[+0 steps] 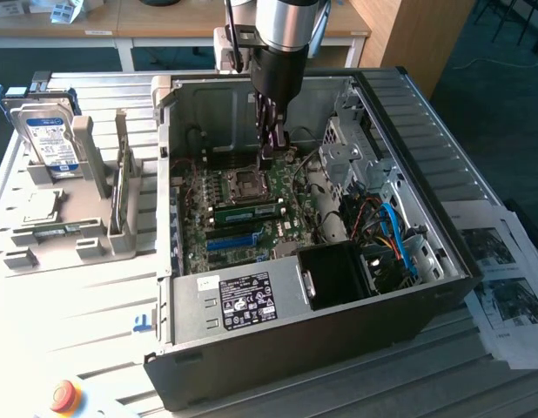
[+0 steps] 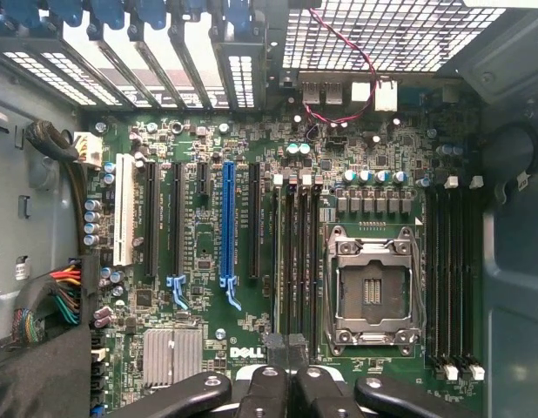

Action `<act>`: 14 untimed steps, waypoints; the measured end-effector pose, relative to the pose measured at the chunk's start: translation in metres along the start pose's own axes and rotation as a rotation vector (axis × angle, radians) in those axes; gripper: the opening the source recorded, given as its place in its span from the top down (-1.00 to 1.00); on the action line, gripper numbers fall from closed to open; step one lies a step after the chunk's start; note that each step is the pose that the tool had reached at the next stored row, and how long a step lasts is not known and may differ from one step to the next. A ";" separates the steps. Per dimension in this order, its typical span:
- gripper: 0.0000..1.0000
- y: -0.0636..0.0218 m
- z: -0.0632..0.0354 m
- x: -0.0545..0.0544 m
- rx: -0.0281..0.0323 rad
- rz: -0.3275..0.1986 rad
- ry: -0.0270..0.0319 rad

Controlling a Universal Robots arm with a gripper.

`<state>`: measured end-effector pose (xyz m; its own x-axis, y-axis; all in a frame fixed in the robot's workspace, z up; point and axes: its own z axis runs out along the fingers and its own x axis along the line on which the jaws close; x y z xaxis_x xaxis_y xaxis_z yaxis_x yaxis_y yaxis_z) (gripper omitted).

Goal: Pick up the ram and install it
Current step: 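Press down the ram until it locks into place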

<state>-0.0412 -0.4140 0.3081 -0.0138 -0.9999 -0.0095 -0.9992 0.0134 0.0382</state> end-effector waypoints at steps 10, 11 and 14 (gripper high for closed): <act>0.80 -0.0026 -0.0001 0.000 0.0000 0.000 0.0001; 0.80 -0.0034 -0.0001 0.000 -0.0001 0.000 0.0000; 0.80 -0.0063 -0.0002 0.000 0.0000 0.000 0.0001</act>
<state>-0.0349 -0.4140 0.3081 -0.0137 -0.9999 -0.0094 -0.9992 0.0133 0.0382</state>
